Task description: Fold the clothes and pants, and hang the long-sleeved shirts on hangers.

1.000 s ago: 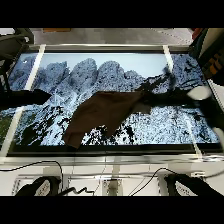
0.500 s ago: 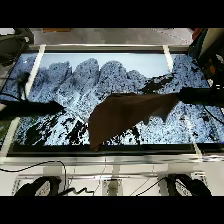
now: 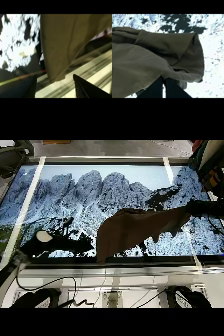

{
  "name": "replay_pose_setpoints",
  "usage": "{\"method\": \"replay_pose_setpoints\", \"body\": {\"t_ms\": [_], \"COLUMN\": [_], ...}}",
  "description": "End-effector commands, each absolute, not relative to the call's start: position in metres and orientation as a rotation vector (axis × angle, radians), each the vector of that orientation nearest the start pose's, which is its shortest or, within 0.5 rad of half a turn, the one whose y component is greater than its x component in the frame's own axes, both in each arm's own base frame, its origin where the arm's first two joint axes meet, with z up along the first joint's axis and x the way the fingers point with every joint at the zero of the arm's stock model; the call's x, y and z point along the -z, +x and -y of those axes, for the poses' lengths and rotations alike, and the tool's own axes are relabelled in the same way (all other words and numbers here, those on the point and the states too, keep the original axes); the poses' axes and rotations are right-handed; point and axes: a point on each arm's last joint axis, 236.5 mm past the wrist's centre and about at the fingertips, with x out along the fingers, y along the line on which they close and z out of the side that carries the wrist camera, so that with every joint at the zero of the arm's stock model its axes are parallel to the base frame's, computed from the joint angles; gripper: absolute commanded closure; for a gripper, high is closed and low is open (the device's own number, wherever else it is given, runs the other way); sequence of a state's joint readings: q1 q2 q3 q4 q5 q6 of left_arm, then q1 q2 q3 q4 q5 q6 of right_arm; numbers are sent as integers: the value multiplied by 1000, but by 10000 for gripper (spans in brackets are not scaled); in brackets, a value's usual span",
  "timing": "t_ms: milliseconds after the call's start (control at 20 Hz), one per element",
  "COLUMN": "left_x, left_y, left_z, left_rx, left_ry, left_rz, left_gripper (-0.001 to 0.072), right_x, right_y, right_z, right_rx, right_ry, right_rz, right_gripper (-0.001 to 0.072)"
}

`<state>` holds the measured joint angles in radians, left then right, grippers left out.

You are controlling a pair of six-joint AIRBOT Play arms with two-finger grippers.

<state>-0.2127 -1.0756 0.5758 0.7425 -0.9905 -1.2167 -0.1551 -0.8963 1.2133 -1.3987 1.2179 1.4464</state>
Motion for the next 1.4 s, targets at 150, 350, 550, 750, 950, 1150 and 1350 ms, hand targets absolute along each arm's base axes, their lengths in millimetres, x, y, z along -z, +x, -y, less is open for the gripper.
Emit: {"method": "replay_pose_setpoints", "body": {"t_ms": [150, 350, 550, 750, 950, 1150, 1350], "left_x": [97, 104, 107, 108, 106, 83, 27], "left_y": [186, 174, 180, 188, 189, 208, 299], "left_z": [230, 242, 245, 245, 247, 249, 182], "left_rx": [750, 820, 808, 789, 792, 847, 660], "left_ry": [-317, -226, -211, -211, -215, -145, 258], "left_rz": [-1569, -1558, -1524, -1494, -1491, -1447, -1244], "left_gripper": [220, 221, 388, 552, 692, 693, 694], "right_x": [-168, -168, -168, -169, -169, -170, -182], "right_y": [347, 347, 347, 347, 347, 349, 356], "right_z": [18, 18, 15, 13, 13, 13, 14], "right_rx": [-25, -27, -35, -42, -43, -42, -40], "right_ry": [75, 77, 86, 93, 93, 93, 91], "right_rz": [-882, -882, -880, -878, -878, -870, -820], "right_gripper": [691, 691, 691, 692, 692, 692, 691]}}
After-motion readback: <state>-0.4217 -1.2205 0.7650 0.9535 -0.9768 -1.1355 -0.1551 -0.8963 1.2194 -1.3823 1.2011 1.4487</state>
